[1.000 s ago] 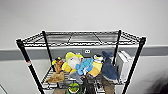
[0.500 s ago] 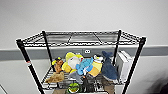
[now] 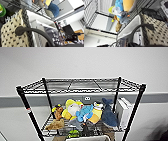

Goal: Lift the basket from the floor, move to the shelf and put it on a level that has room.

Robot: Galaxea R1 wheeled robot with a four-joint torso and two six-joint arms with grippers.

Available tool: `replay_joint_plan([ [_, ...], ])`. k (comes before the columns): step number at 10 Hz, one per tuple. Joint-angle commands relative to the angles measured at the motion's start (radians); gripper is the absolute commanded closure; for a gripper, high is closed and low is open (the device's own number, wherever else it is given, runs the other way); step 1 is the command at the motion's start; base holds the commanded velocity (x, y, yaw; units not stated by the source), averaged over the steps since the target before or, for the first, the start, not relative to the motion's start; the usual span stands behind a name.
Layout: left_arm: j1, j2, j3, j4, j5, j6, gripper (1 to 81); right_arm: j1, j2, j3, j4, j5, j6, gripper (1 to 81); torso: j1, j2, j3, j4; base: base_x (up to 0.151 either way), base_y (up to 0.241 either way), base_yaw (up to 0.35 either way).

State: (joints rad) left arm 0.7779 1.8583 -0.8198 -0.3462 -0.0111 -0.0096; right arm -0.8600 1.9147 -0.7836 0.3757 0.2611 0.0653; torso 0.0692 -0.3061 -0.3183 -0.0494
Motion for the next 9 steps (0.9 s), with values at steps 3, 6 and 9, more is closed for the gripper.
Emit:
replay_joint_plan([
  [3, -0.186, -0.063, 0.160, 0.010, -0.007, 0.007, 81.1, 0.190, -0.072, 0.175, -0.008, -0.008, 0.007, 81.1, 0.000, 0.000, 0.000, 0.000, 0.000, 0.000, 0.000],
  [6, -0.238, -0.073, 0.191, 0.003, -0.004, -0.003, 81.1, 0.230, -0.092, 0.195, -0.006, -0.011, 0.014, 81.1, 0.000, 0.000, 0.095, 0.000, 0.000, 0.000, 0.000],
  [9, -0.311, -0.077, 0.208, 0.001, 0.005, -0.052, 81.1, 0.290, -0.113, 0.224, 0.009, -0.020, 0.016, 81.1, 0.001, 0.000, 0.048, 0.000, 0.000, 0.000, 0.000],
])
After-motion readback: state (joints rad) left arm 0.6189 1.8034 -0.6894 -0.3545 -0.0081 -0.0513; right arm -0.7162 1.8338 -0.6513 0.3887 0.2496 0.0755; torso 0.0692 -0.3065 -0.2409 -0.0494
